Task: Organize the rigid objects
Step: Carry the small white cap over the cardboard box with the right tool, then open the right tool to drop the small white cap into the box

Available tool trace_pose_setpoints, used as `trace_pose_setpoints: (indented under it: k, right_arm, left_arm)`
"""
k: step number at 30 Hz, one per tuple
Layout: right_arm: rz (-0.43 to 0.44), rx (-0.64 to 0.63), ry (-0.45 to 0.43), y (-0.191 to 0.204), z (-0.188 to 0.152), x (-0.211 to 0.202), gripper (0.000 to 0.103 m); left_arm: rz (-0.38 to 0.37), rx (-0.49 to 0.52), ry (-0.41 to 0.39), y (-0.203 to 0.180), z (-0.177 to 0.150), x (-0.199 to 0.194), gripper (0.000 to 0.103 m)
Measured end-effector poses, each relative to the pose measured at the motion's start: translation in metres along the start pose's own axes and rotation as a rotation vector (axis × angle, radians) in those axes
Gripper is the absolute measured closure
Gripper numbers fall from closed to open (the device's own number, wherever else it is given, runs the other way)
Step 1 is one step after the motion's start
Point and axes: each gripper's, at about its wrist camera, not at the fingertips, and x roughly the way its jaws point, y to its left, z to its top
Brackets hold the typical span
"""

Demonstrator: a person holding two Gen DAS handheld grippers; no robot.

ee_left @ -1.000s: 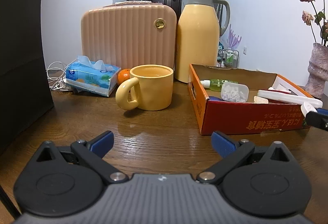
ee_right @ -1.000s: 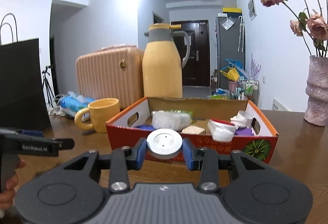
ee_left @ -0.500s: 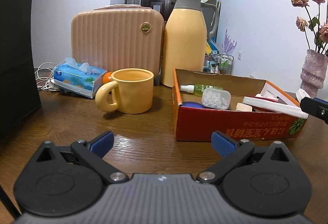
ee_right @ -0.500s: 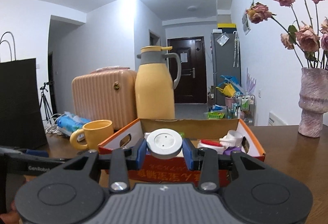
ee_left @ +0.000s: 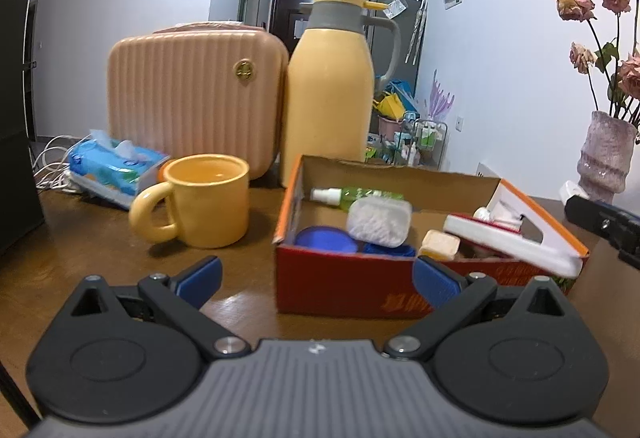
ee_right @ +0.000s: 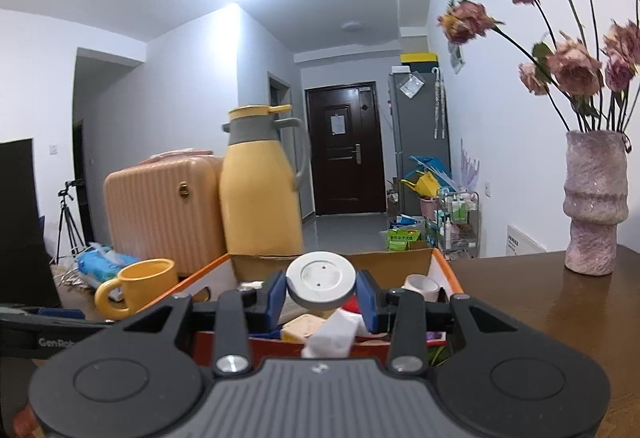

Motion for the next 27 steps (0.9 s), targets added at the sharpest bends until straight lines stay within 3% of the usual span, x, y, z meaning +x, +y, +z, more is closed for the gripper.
trace_pose_setpoints:
  k: [19,21,22,23,27]
  right_arm:
    - [-0.006,-0.01,0.074,-0.034,0.007,0.082,0.064]
    - [0.005,-0.015,0.098,-0.037,0.006,0.088,0.044]
    - [-0.01,-0.012,0.096,-0.038,0.005,0.088,0.02]
    - [-0.026,-0.009,0.081,-0.038,0.005,0.087,0.007]
    - [-0.056,0.009,0.052,-0.04,0.008,0.08,0.0]
  left_arm:
    - [-0.008,0.049,-0.055,-0.059,0.028,0.06,0.0]
    - [-0.005,0.059,-0.049,-0.059,0.028,0.065,0.0]
    - [-0.005,0.063,-0.048,-0.059,0.028,0.067,0.0]
    - [-0.004,0.065,-0.048,-0.058,0.028,0.069,0.0]
    - [0.011,0.065,-0.053,-0.052,0.028,0.07,0.0]
